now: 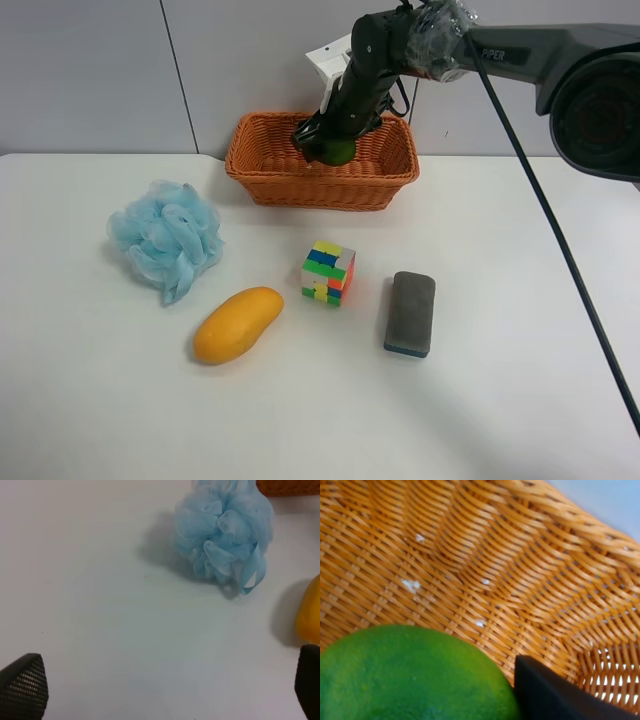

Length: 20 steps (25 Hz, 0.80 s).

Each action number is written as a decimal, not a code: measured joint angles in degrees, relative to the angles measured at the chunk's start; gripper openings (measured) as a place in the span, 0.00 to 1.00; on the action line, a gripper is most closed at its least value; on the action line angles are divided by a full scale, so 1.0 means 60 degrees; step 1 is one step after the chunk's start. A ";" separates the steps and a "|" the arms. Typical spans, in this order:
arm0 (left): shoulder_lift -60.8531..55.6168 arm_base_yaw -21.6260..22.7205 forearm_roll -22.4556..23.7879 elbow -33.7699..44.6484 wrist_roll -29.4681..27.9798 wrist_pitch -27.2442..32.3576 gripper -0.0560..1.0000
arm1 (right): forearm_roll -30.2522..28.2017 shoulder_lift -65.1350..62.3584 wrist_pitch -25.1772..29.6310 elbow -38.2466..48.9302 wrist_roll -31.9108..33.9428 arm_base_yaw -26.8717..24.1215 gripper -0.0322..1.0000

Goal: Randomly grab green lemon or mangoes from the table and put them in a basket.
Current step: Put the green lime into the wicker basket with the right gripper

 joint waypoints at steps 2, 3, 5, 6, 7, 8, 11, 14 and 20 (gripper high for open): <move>0.0000 0.0000 0.0000 0.0000 0.0000 0.0000 0.99 | 0.0000 0.0000 0.0000 0.0000 0.0000 0.0000 0.76; 0.0000 0.0000 0.0000 0.0000 0.0000 0.0000 0.99 | 0.0000 0.0000 0.0000 0.0000 0.0000 0.0000 0.76; 0.0000 0.0000 0.0000 0.0000 0.0000 0.0000 0.99 | 0.0000 0.0000 0.0000 0.0000 0.0000 0.0000 0.76; 0.0000 0.0000 0.0000 0.0000 0.0000 0.0000 0.99 | 0.0000 0.0000 0.0000 0.0000 0.0015 0.0000 0.79; 0.0000 0.0000 0.0000 0.0000 0.0000 0.0000 0.99 | 0.0000 0.0000 0.0000 0.0000 0.0068 0.0000 0.86; 0.0000 0.0000 0.0000 0.0000 0.0000 0.0000 0.99 | 0.0000 0.0000 0.0000 -0.0003 0.0147 0.0000 0.91; 0.0000 0.0000 0.0000 0.0000 0.0000 0.0000 0.99 | 0.0000 0.0000 0.0009 -0.0003 0.0263 0.0000 0.97; 0.0000 0.0000 0.0000 0.0000 0.0000 0.0000 0.99 | 0.0000 0.0000 0.0009 -0.0003 0.0298 0.0000 0.99; 0.0000 0.0000 0.0000 0.0000 0.0000 0.0000 0.99 | 0.0000 -0.0427 0.0840 -0.0003 0.0325 0.0000 0.99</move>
